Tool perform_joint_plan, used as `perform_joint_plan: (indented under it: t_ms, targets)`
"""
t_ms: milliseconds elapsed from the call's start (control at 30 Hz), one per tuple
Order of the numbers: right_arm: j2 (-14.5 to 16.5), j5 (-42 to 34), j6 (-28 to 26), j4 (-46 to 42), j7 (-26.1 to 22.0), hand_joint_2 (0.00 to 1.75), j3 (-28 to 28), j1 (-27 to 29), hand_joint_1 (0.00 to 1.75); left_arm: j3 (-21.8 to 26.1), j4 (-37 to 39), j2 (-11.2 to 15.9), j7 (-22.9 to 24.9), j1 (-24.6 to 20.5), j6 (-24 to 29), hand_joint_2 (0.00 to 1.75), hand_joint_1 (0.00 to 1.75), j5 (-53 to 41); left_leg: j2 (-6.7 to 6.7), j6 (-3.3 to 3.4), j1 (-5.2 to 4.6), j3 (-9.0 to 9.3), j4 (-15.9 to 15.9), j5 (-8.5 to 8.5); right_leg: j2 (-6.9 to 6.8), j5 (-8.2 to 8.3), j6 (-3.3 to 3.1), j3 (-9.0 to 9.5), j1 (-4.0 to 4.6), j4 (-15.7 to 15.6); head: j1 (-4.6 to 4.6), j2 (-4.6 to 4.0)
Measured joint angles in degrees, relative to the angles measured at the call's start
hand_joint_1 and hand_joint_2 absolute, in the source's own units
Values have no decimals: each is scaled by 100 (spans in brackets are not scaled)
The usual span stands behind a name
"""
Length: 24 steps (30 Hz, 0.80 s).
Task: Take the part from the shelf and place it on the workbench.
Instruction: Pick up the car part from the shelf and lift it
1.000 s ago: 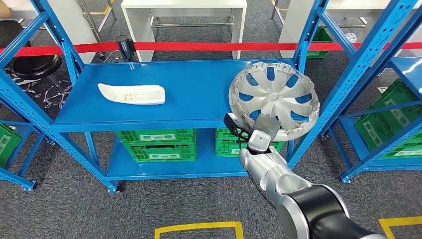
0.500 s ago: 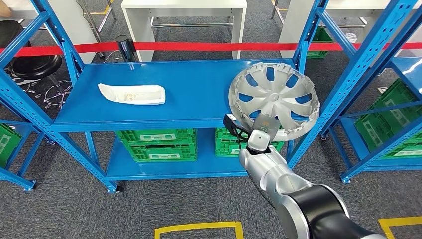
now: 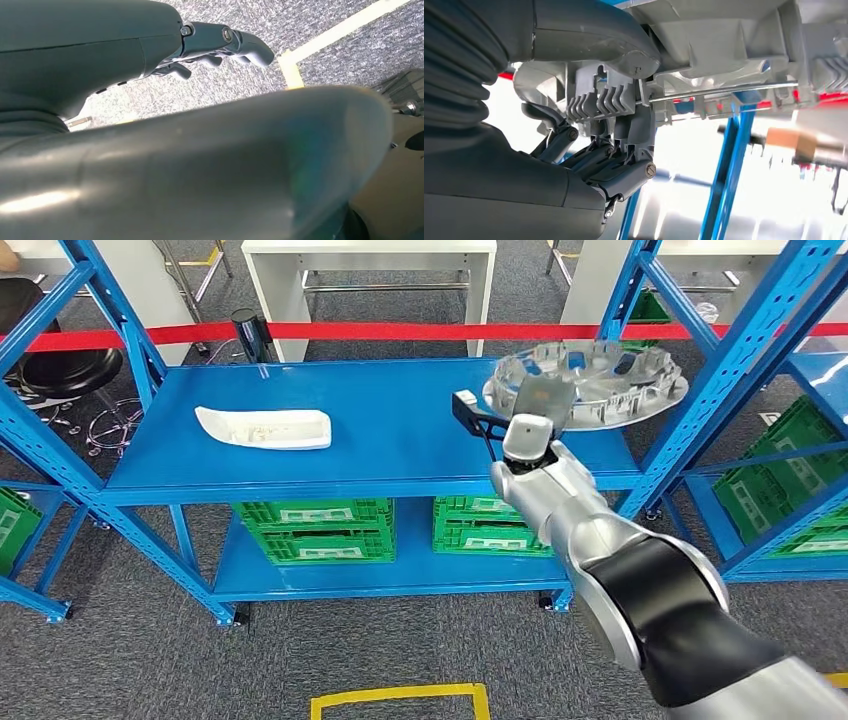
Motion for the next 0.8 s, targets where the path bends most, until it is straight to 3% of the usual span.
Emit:
perform_joint_plan:
  t_ms: [433, 800]
  targets:
    - [-84, -36, 115, 39, -17, 175, 523, -434, 175, 1, 0, 7, -49, -2, 0, 0, 0, 14, 4, -3, 1, 0, -3, -3, 6, -2, -2, -4, 1, 0, 0, 0]
    - [-74, -43, 127, 68, -37, 175, 603, -465, 175, 8, 0, 40, -117, -6, 0, 0, 0, 102, 3, -3, 0, -4, -3, -4, 5, -3, -2, -7, 0, 0, 0, 0]
